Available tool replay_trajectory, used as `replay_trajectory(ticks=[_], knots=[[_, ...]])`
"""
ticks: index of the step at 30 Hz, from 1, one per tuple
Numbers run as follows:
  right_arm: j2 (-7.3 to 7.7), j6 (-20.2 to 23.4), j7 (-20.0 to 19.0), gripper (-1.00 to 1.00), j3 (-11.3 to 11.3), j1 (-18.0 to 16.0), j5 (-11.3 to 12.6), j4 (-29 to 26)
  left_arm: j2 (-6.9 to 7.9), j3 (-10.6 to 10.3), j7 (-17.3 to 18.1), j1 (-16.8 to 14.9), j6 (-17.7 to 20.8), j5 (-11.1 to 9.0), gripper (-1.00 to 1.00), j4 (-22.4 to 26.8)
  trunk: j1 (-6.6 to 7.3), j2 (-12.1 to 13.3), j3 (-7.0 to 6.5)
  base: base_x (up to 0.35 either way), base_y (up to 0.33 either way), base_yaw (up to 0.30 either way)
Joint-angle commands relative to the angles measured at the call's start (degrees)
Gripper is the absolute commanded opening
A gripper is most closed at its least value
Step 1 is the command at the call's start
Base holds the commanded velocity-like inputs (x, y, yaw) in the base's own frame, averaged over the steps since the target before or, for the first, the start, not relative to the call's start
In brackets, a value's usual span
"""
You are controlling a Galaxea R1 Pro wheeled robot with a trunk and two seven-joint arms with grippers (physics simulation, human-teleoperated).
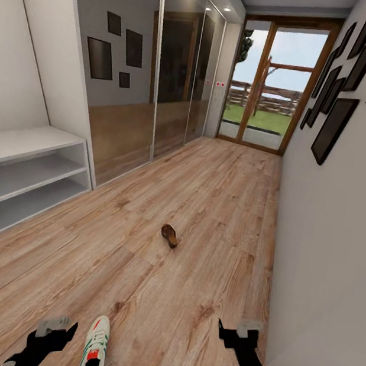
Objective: Pick up the two gym shoes and the two sandals from the corridor floor and place them onto the hallstand (shoe rack) in the corridor, making sure they are on the rack and not on the floor. Arrange them so the two gym shoes are next to each other and the two sandals are next to each other.
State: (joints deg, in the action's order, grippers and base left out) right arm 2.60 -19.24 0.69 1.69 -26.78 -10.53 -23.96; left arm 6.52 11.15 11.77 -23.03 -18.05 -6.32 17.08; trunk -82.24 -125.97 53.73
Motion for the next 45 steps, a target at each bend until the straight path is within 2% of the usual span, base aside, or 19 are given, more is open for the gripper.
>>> replay_trajectory(ticks=[1, 3, 6, 14, 23, 26, 31, 45], knots=[[-0.08, 1.24, -0.75, 1.0, -0.05, -0.04, -0.5, -0.93, -0.02, 0.22, 0.46, -0.21, 0.13, -0.46, 1.0, -0.1, 0.01, -0.02, 0.05, 0.0, 0.0, 0.0], [-0.25, 7.99, -3.62, 1.0, -0.6, -0.08, -0.46, -4.66, -0.02, 0.24, 0.06, -0.57, 0.46, -0.13, 1.0, -0.45, 0.01, -0.02, 0.05, 0.0, 0.0, 0.0], [-0.3, 12.29, -5.24, 1.0, -0.85, -0.1, -0.45, -6.6, 0.02, 0.17, -0.09, -0.54, 0.5, 0.02, 1.0, -0.59, 0.01, -0.02, 0.05, 0.0, 0.0, 0.0], [-0.06, 16.71, -6.94, 1.0, -0.82, -0.11, -0.46, -8.82, 0.13, -0.12, 0.16, -0.29, 0.26, 0.15, 1.0, -0.64, 0.01, -0.02, 0.05, 0.0, 0.0, 0.0], [0.12, 17.08, -7.04, 1.0, -0.72, -0.11, -0.45, -9.2, 0.08, -0.1, 0.26, -0.27, 0.29, 0.16, 1.0, -0.56, 0.01, -0.02, 0.05, 0.0, 0.0, 0.0], [0.13, 17.15, -7.02, 1.0, -0.72, -0.11, -0.46, -9.23, 0.06, -1.12, -0.03, -0.31, 0.35, 0.15, 1.0, -0.55, 0.01, -0.02, 0.05, 0.0, -0.156, 0.0], [0.18, 17.14, -7.02, 1.0, -0.72, -0.08, -0.46, -9.2, 0.01, -1.68, -0.19, -0.34, 0.37, 0.1, 1.0, -0.55, 0.01, -0.02, 0.05, 0.0, -0.224, 0.0], [0.21, 17.14, -7.02, 1.0, -0.72, -0.08, -0.46, -9.23, 0.02, -1.91, -0.27, -0.35, 0.46, 0.05, 1.0, -0.55, 0.01, -0.02, 0.05, 0.0, -0.085, 0.0]])
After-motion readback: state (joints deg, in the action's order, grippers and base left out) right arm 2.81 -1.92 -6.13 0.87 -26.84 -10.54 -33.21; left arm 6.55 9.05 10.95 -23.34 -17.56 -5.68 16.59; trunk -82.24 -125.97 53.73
